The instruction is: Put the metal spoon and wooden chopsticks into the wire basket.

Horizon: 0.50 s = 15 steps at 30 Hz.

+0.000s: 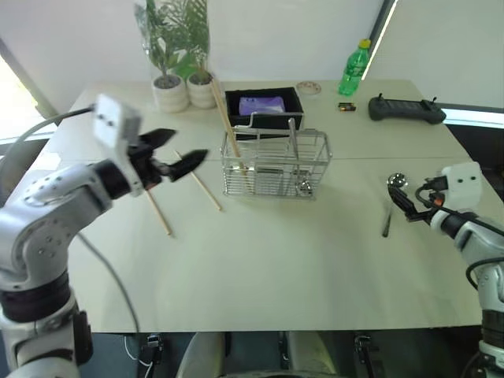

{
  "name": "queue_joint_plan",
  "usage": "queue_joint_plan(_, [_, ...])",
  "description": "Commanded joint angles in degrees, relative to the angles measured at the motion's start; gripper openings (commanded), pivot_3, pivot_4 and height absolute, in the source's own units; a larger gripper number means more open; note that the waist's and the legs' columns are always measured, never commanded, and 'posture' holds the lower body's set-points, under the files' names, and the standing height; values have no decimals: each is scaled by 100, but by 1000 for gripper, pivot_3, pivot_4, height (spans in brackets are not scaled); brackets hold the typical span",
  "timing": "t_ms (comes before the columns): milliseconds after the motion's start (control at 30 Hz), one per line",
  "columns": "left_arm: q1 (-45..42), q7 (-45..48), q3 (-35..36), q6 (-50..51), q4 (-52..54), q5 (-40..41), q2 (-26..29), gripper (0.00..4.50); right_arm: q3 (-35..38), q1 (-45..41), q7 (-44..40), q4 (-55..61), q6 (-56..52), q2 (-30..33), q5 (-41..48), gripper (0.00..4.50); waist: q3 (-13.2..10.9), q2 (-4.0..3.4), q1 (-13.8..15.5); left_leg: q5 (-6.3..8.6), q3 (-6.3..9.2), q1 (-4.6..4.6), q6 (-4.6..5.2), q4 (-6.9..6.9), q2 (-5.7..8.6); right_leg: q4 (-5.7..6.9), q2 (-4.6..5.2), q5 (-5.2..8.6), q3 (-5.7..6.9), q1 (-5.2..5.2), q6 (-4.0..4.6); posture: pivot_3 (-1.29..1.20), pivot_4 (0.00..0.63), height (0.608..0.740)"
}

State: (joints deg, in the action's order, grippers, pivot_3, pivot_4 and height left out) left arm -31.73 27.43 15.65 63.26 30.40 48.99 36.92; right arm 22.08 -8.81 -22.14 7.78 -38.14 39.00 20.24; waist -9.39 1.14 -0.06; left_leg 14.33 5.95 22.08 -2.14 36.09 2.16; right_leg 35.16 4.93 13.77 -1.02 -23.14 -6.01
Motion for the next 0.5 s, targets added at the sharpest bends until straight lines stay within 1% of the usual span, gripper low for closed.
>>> queue_joint_plan(33, [-558,249,-372,138,21,452,-31,4500,26,-303,380,50,-519,-156,26,4450,0,0,-39,0,4,0,0,0,-1,2,-4,0,0,0,0,0,150,716])
queue_joint_plan(167, [-1122,413,-783,48,-128,506,-147,4500,161,-567,883,-112,-1060,-519,70,4450,0,0,-75,-1,9,-1,1,2,-5,2,-16,1,-3,1,2,0,150,716])
queue_joint_plan(300, [-1327,382,-875,-34,-234,476,-231,4500,411,-825,1116,-371,-1462,-840,284,4450,-4,-7,-70,-1,9,-1,2,1,-5,3,-18,0,-5,1,0,0,150,716])
queue_joint_plan(367, [-1358,323,-892,-75,-293,424,-264,4500,385,-861,1169,-421,-1496,-899,244,4450,-5,-9,-69,-1,9,-1,2,0,-5,3,-19,-2,-5,1,-4,0,150,716])
queue_joint_plan(500, [-1406,205,-857,-88,-330,480,-351,4500,179,-915,1247,-841,-1054,-869,-62,4450,-5,-8,-71,-1,9,0,2,3,-4,2,-19,-4,-5,2,-7,0,150,716])
